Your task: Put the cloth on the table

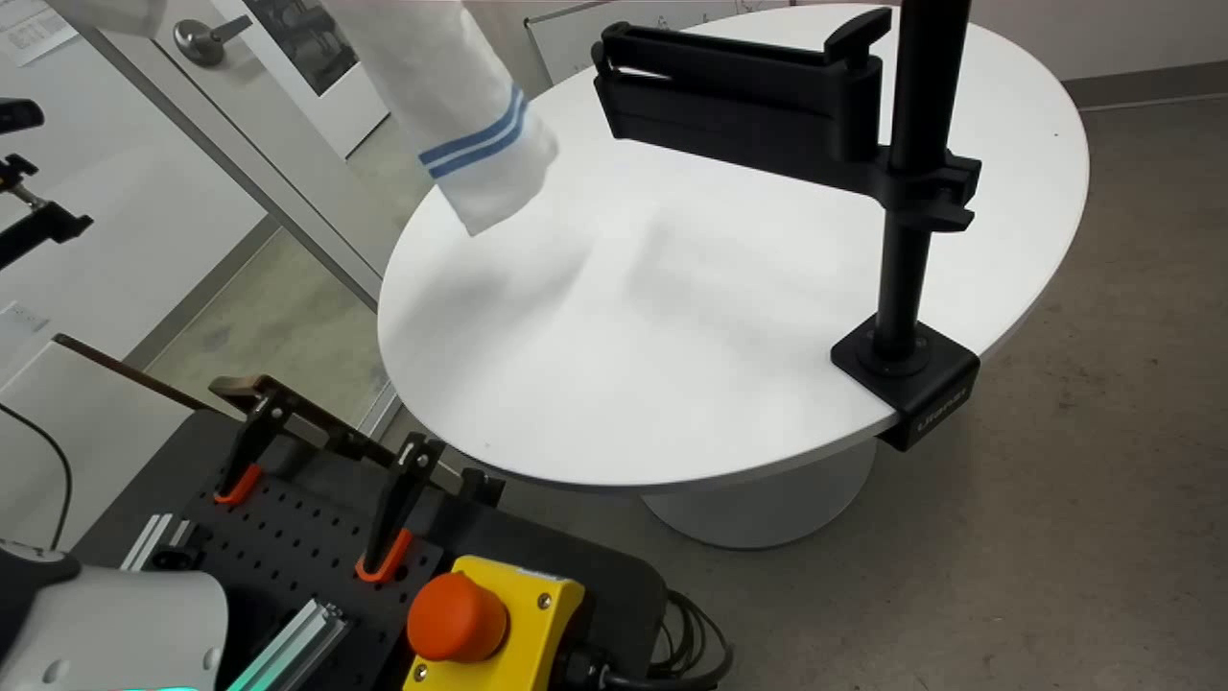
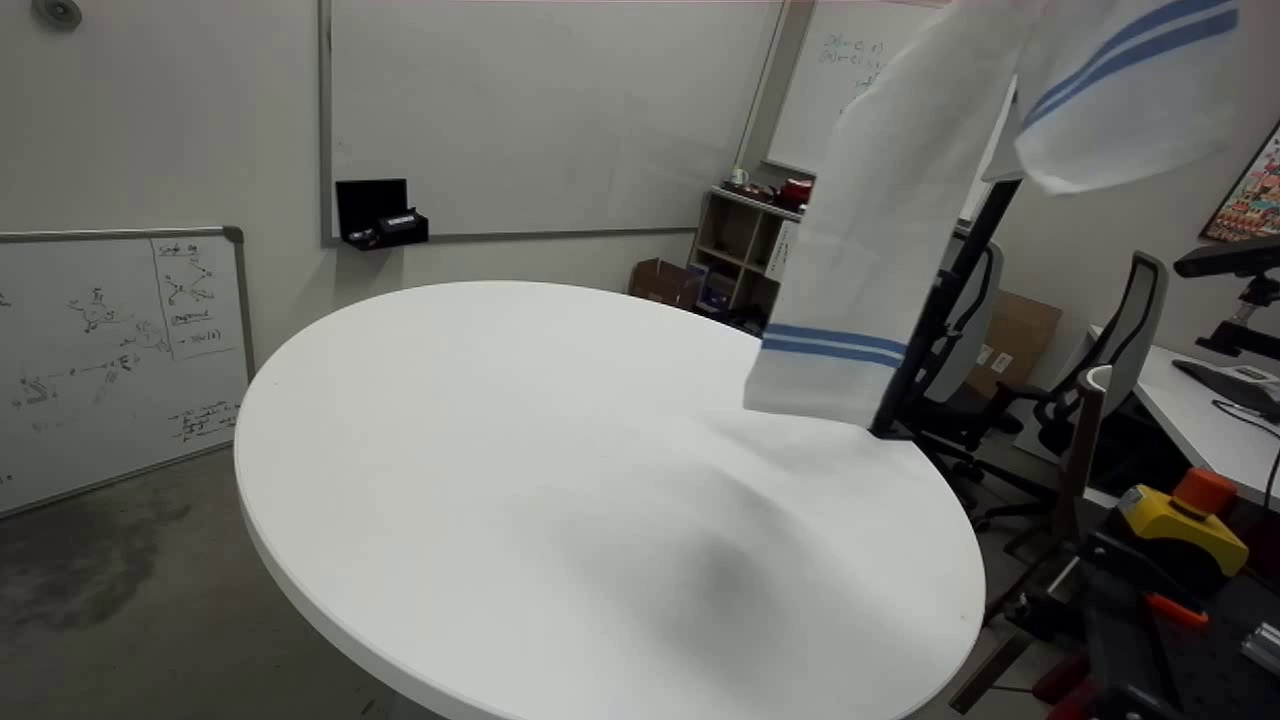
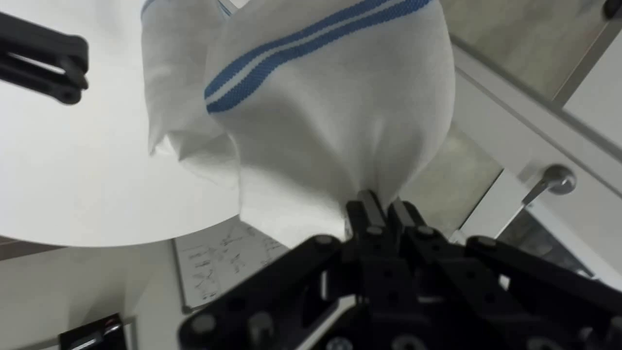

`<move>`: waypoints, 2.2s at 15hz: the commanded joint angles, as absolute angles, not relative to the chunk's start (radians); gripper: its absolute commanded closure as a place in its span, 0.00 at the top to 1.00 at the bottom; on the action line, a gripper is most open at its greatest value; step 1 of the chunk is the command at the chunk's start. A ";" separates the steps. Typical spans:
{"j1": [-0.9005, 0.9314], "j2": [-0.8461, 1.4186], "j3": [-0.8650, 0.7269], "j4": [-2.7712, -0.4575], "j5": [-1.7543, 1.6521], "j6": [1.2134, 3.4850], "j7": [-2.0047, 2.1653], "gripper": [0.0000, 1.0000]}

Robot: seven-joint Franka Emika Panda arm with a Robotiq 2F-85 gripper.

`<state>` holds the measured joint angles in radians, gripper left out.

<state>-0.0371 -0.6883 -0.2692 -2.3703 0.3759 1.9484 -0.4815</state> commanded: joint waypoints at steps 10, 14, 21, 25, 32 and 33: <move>-0.004 -0.710 -0.202 -2.598 0.232 2.066 -0.521 0.01; -0.004 -0.589 -0.154 -2.694 0.124 2.186 -0.482 0.01; -0.034 -0.330 -0.113 -2.709 -0.005 2.482 -0.336 0.01; -0.080 -0.205 -0.081 -2.706 -0.106 2.721 -0.205 0.01; -0.293 -0.093 0.028 -2.709 -0.611 2.925 0.154 0.01; -0.305 -0.092 0.031 -2.712 -0.695 2.919 0.204 0.01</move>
